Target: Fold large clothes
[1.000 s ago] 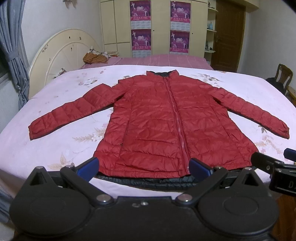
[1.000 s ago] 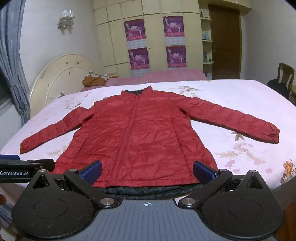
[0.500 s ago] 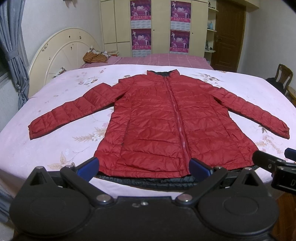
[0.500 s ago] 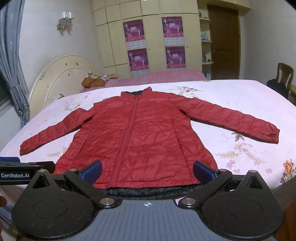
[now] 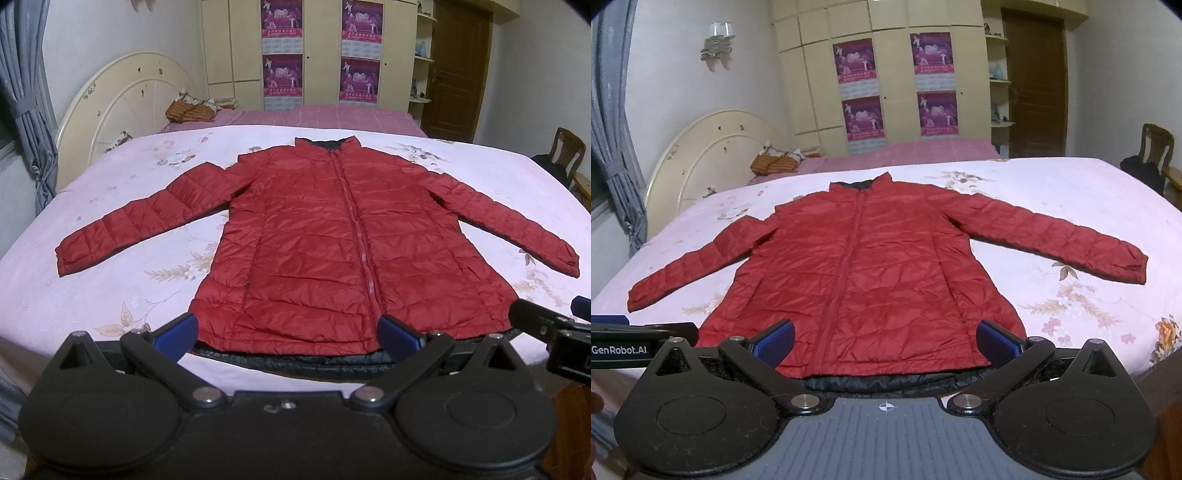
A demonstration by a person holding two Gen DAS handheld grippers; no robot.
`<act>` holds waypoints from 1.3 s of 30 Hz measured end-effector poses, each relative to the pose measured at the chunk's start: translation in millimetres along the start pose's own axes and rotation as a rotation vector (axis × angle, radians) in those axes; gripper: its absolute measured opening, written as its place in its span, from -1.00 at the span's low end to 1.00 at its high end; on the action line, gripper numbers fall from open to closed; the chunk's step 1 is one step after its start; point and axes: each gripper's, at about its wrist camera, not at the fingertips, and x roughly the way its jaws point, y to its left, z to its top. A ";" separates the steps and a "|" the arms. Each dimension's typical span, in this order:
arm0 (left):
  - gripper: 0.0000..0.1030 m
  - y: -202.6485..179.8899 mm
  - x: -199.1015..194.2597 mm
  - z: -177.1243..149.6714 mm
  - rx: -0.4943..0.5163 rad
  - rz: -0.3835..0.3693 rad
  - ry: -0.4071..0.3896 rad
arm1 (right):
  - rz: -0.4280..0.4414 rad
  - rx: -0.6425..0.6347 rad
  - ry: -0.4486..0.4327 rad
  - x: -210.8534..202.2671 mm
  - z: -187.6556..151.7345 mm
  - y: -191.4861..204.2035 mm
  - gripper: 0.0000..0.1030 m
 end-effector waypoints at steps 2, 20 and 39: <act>0.99 1.4 2.2 1.3 0.001 0.000 0.000 | -0.006 0.004 0.000 1.3 0.3 -0.2 1.00; 0.99 12.9 46.0 29.6 0.003 0.023 0.028 | -0.065 0.054 0.017 39.7 15.3 -12.5 1.00; 0.99 35.6 170.4 115.2 0.064 -0.016 0.031 | -0.212 0.188 0.000 134.0 72.0 -41.0 1.00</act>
